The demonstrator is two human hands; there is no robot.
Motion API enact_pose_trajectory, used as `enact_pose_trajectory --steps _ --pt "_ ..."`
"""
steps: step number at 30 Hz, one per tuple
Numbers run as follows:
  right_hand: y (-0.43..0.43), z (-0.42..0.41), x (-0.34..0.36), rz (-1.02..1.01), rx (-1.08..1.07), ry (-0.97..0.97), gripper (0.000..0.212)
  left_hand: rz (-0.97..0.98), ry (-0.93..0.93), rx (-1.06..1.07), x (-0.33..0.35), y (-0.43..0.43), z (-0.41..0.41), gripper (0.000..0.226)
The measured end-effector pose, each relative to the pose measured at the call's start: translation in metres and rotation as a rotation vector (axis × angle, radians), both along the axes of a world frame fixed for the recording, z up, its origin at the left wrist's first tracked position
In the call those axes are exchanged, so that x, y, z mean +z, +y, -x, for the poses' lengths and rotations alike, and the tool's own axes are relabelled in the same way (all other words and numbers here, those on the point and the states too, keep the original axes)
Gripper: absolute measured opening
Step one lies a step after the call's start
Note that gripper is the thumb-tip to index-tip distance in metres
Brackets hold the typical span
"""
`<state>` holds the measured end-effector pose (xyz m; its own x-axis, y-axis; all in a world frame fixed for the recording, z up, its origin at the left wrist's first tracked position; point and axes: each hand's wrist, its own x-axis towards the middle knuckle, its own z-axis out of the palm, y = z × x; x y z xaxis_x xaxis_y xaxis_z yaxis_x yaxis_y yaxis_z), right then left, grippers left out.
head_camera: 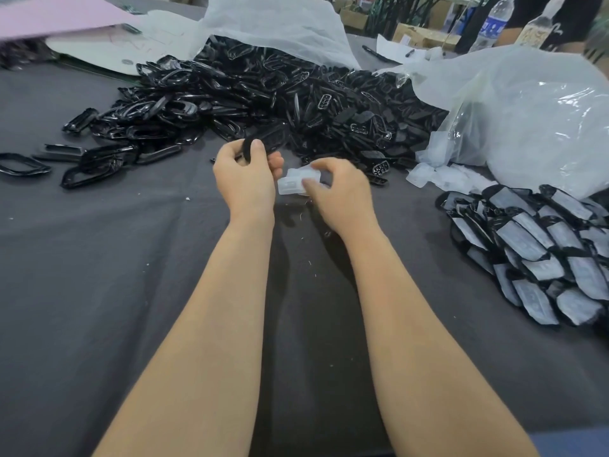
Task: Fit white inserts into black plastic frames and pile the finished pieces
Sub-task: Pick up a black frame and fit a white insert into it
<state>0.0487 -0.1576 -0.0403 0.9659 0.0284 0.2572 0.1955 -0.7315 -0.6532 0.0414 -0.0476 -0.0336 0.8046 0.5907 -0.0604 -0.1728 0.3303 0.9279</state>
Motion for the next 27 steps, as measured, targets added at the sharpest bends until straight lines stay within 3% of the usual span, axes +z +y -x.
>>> enact_pose_trajectory --steps 2,5,11,14,18,23,27 --pt "0.005 0.001 -0.003 0.196 0.015 0.056 0.035 0.046 -0.002 0.026 0.0 0.001 0.0 0.003" --pt "0.004 0.001 -0.004 0.196 -0.02 0.015 0.03 0.077 0.003 0.037 0.001 0.0 0.0 0.004" --pt "0.002 0.003 -0.001 -0.154 -0.042 -0.021 0.003 0.097 0.024 0.036 0.0 0.0 0.0 0.004" --pt "-0.002 0.001 0.005 -0.399 -0.056 -0.038 0.012 0.089 0.022 0.021 0.0 -0.002 0.0 0.003" --pt "-0.008 0.001 0.01 -0.807 -0.025 0.082 0.014 0.015 0.01 -0.027 -0.001 -0.005 0.0 0.008" --pt "-0.01 -0.002 0.011 -0.893 -0.062 0.141 0.019 -0.071 -0.008 -0.057 -0.002 -0.007 0.001 0.005" --pt "-0.01 -0.003 0.012 -0.904 -0.154 0.034 0.02 -0.105 -0.009 -0.081 -0.002 -0.008 0.002 0.007"
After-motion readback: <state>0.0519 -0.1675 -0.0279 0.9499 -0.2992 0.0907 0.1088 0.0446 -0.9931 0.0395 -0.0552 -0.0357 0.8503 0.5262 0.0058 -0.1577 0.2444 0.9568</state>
